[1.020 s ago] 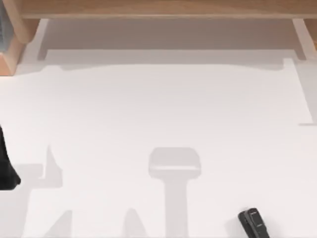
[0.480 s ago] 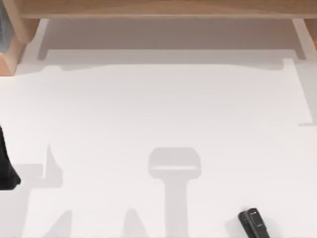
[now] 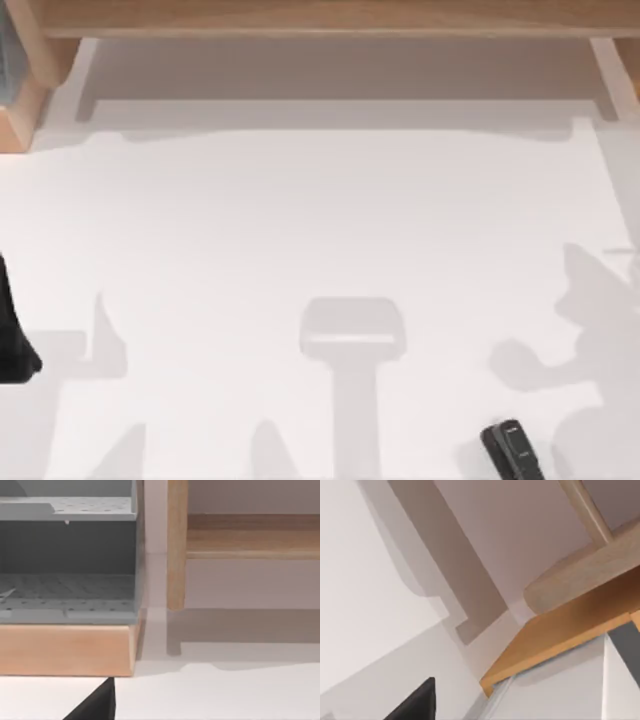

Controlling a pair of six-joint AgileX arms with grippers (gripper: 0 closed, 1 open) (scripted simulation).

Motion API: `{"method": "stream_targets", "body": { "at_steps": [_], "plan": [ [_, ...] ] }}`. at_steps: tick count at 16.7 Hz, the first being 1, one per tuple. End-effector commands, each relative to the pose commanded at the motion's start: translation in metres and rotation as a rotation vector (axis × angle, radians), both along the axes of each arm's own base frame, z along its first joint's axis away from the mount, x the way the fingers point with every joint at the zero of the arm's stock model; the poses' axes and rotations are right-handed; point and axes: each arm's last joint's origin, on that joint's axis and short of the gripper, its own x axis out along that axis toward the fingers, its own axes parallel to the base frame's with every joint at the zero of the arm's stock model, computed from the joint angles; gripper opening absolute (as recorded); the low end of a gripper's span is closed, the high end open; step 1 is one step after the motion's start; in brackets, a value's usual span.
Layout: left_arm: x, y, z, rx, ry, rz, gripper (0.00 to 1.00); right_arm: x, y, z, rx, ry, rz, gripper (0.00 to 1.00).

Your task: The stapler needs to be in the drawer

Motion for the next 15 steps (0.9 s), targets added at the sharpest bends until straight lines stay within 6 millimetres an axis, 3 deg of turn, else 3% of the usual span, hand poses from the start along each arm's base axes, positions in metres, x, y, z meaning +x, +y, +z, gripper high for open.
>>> {"method": "stream_targets", "body": {
  "at_steps": [4, 7, 11, 15],
  "plan": [
    [0.0, 0.0, 0.0, 0.0, 0.0, 0.0, 1.0, 0.014, 0.066, 0.013, 0.299, 0.332, 0.066, 1.0],
    [0.0, 0.0, 0.0, 0.0, 0.0, 0.0, 1.0, 0.01, 0.119, 0.017, 0.451, 0.655, 0.03, 1.0],
    [0.0, 0.0, 0.0, 0.0, 0.0, 0.0, 1.0, -0.015, 0.178, 0.024, 0.506, 1.044, -0.14, 1.0],
    [0.0, 0.0, 0.0, 0.0, 0.0, 0.0, 1.0, -0.05, 0.218, 0.037, 0.43, 1.275, -0.384, 1.0]
  ]
}}
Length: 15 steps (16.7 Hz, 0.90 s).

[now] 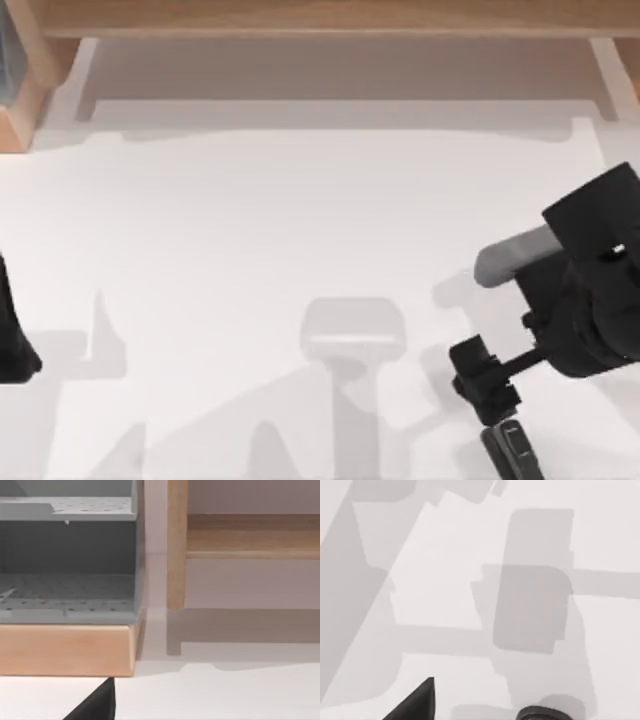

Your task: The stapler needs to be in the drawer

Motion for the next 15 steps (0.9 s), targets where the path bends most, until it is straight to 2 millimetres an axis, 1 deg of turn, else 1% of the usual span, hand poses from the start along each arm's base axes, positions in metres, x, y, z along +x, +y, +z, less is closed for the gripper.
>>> {"method": "stream_targets", "body": {
  "at_steps": [2, 4, 7, 9, 15],
  "plan": [
    [0.0, 0.0, 0.0, 0.0, 0.0, 0.0, 1.0, -0.018, 0.012, 0.007, -0.088, 0.085, -0.046, 1.0],
    [0.0, 0.0, 0.0, 0.0, 0.0, 0.0, 1.0, -0.033, 0.019, 0.014, -0.171, 0.139, -0.083, 1.0],
    [0.0, 0.0, 0.0, 0.0, 0.0, 0.0, 1.0, -0.048, 0.024, 0.02, -0.258, 0.174, -0.117, 1.0],
    [0.0, 0.0, 0.0, 0.0, 0.0, 0.0, 1.0, -0.052, 0.025, 0.022, -0.281, 0.18, -0.125, 1.0],
    [0.0, 0.0, 0.0, 0.0, 0.0, 0.0, 1.0, -0.051, 0.024, 0.02, -0.283, 0.185, -0.127, 1.0]
  ]
}}
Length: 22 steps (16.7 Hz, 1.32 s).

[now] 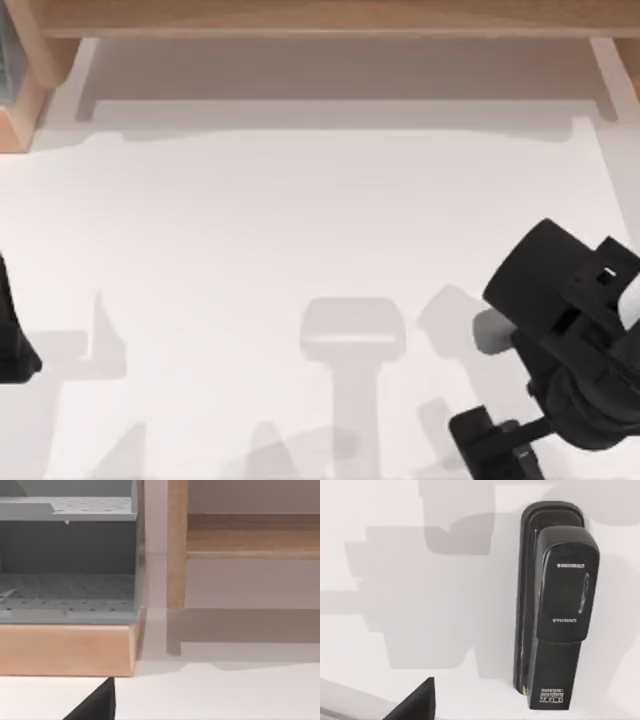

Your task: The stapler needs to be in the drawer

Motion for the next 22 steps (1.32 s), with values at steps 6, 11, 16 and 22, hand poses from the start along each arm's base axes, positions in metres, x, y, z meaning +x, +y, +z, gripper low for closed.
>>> {"method": "stream_targets", "body": {
  "at_steps": [6, 11, 16, 22],
  "plan": [
    [0.0, 0.0, 0.0, 0.0, 0.0, 0.0, 1.0, 0.005, 0.004, -0.035, 0.002, -0.004, 0.002, 1.0],
    [0.0, 0.0, 0.0, 0.0, 0.0, 0.0, 1.0, 0.006, 0.003, -0.066, 0.003, -0.005, 0.002, 1.0],
    [0.0, 0.0, 0.0, 0.0, 0.0, 0.0, 1.0, 0.006, 0.003, -0.068, 0.002, -0.004, 0.002, 0.92],
    [0.0, 0.0, 0.0, 0.0, 0.0, 0.0, 1.0, 0.006, 0.003, -0.068, 0.002, -0.004, 0.002, 0.47]
  ]
}}
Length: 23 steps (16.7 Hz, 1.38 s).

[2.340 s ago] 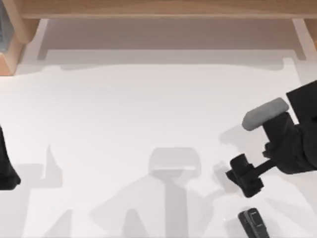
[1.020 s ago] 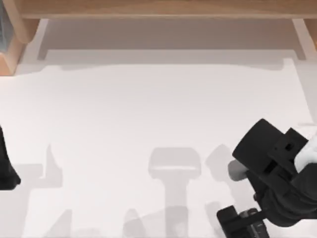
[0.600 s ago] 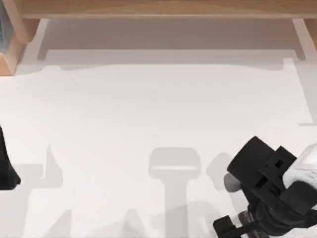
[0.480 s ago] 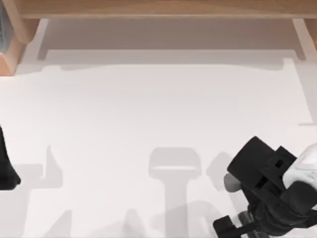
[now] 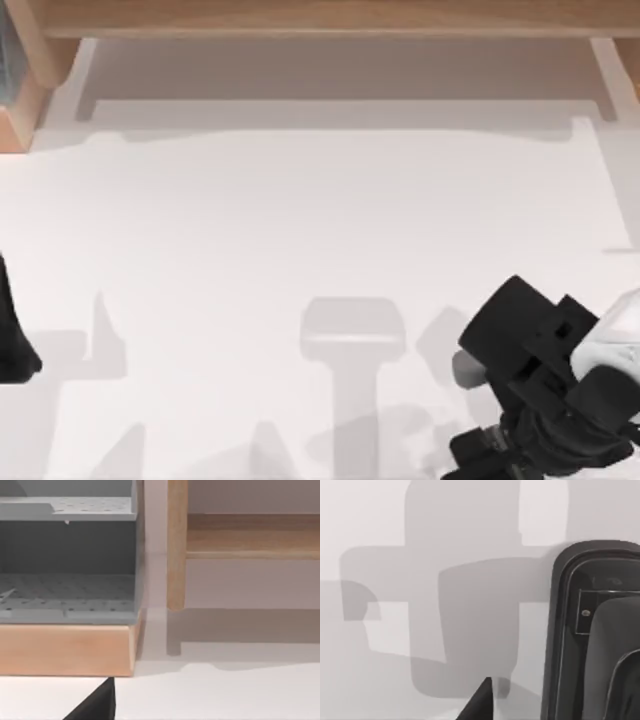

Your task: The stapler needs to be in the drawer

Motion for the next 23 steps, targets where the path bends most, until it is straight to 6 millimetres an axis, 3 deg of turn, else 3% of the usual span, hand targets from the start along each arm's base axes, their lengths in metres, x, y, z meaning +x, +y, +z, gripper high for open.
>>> {"method": "stream_targets", "body": {
  "at_steps": [6, 16, 23],
  "plan": [
    [0.0, 0.0, 0.0, 0.0, 0.0, 0.0, 1.0, 0.0, 0.0, 0.0, 0.0, 0.0, 0.0, 0.02],
    [0.0, 0.0, 0.0, 0.0, 0.0, 0.0, 1.0, 0.0, 0.0, 0.002, 0.003, -0.003, 0.0, 0.0],
    [0.0, 0.0, 0.0, 0.0, 0.0, 0.0, 1.0, 0.0, 0.0, 0.03, 0.001, -0.001, -0.001, 0.0]
  ]
}}
